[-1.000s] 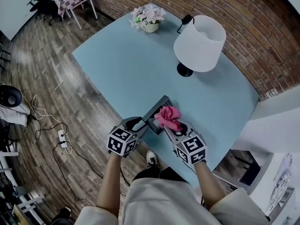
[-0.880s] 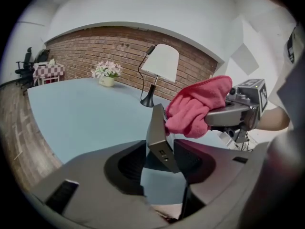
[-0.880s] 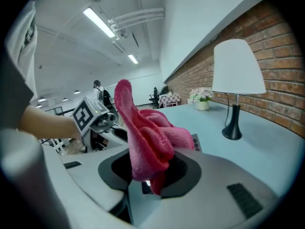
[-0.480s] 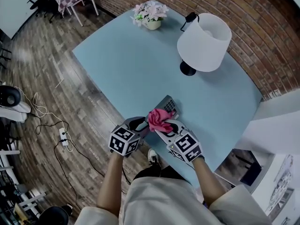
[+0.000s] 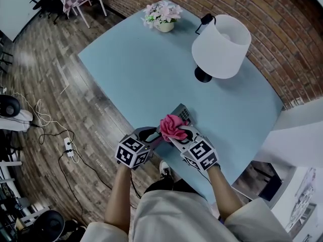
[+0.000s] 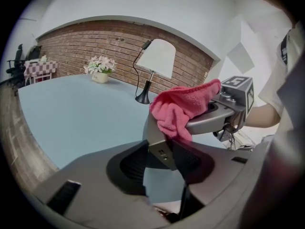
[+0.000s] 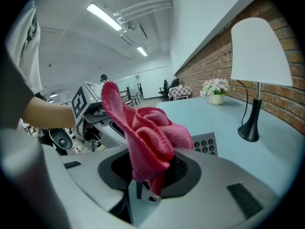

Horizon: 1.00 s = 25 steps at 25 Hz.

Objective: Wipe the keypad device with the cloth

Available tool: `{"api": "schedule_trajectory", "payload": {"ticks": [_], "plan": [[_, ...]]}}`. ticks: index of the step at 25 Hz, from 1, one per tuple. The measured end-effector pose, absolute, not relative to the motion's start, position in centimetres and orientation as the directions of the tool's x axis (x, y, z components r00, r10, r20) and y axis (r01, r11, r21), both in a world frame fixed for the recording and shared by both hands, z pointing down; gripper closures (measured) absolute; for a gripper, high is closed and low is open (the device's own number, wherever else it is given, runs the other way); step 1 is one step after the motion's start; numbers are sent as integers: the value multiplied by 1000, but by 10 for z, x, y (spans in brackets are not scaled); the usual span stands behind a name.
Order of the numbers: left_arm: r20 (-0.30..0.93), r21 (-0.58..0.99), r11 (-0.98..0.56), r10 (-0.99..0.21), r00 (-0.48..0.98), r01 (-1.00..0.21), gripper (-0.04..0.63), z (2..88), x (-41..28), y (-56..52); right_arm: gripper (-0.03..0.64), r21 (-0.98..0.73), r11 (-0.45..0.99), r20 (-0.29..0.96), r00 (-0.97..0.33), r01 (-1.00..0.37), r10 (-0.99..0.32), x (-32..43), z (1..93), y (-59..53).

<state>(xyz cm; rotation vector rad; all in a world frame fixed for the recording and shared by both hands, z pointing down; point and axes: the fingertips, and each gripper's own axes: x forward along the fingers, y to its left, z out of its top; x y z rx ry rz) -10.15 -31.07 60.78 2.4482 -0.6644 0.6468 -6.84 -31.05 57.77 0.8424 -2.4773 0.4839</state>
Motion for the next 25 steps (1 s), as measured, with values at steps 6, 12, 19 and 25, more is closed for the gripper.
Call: {"api": "schedule_trajectory", "payload": {"ticks": [6,12,19,25], "plan": [[556,367,-752,-294,777,-547,397,607,-101,-310,477,-174,698,540,-660,-694,-522,-50,580,-324],[548,381,-747,-292,784,-545,400,607,-101,-311,477,-206,617,532,-616,-759,-581,-25,584,-343],[560,368,-761,-278,781,-535,399,608,-101,-310,477,-289,520,486,-591,-804,-644,-7,589,-354],[563,364,-762,-279,778,-536,399,609,-102,-311,479,-238,353,558,-425,-905,-713,32,613,-369]]}}
